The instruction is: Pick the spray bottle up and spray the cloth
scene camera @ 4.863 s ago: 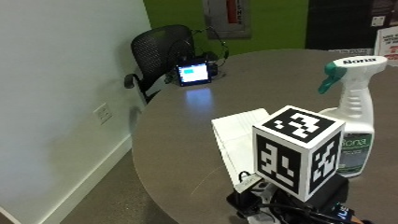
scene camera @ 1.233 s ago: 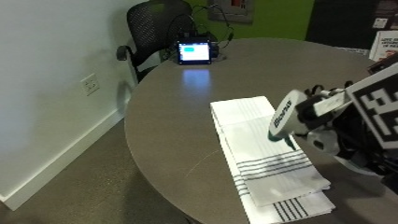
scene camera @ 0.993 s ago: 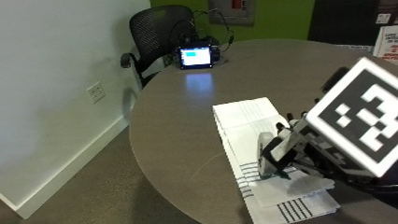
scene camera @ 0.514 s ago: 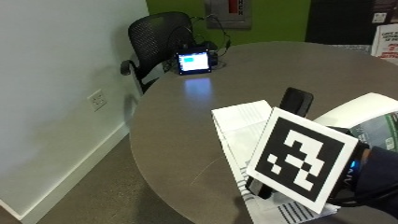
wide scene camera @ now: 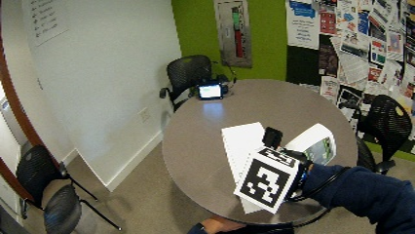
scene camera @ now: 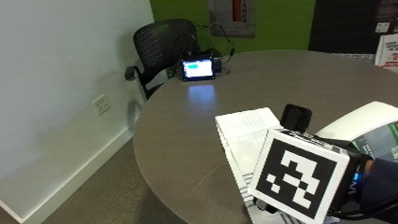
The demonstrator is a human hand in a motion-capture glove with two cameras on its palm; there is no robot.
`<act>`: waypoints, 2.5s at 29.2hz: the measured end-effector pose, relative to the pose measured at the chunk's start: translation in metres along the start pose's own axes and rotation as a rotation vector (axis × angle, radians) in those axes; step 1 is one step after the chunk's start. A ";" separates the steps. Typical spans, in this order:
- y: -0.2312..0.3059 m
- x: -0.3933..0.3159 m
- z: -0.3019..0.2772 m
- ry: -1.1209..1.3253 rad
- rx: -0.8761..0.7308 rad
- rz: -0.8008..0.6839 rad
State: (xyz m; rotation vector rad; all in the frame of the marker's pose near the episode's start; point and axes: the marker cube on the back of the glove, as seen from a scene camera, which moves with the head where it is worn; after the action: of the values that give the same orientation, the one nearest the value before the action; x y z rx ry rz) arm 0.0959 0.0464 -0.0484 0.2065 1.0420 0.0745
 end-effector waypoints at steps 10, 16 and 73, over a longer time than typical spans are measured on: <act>0.007 0.006 -0.003 -0.183 0.019 0.102; 0.007 0.021 -0.013 -0.464 0.104 0.277; -0.018 0.020 0.087 -1.633 -0.132 0.615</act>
State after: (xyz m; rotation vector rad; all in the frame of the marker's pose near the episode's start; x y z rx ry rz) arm 0.1805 0.0197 -0.0263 0.3567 -0.6764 0.4415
